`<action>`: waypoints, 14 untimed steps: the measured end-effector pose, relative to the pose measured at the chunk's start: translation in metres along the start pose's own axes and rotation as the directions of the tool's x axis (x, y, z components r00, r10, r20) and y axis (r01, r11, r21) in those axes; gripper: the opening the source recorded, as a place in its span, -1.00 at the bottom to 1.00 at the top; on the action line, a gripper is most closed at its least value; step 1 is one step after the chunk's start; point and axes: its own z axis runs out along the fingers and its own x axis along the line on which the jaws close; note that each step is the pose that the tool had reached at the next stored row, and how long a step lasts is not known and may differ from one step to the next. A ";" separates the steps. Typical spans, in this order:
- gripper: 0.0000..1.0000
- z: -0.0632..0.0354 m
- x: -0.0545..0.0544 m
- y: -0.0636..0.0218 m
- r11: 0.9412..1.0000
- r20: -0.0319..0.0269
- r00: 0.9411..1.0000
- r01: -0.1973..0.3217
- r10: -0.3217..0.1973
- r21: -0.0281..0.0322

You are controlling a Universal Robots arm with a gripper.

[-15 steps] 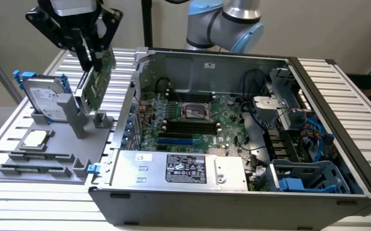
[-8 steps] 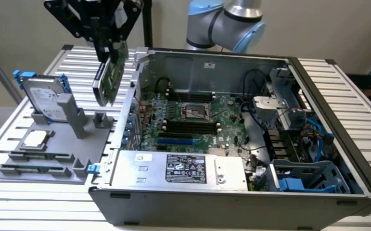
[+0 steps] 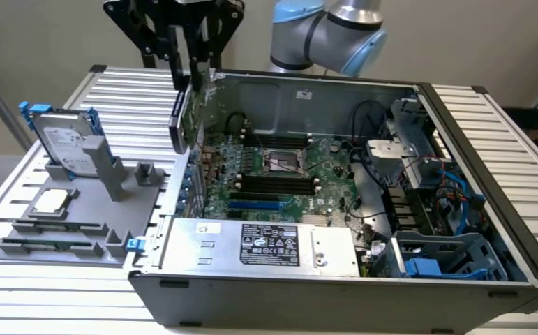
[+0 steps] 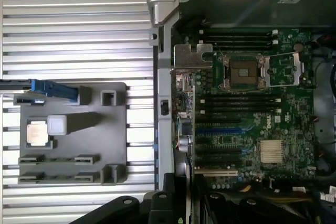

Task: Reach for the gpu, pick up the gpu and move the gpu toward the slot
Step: 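Pick up the gpu and move the gpu toward the slot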

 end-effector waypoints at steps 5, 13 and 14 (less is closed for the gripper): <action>-0.48 0.0005 -0.023 0.0010 1.000 -0.002 1.000 0.000 0.000 0.000; -0.48 0.0025 -0.059 0.0032 1.000 -0.008 1.000 0.000 0.000 0.000; -0.48 0.0030 -0.064 0.0035 1.000 -0.009 1.000 0.000 0.000 0.000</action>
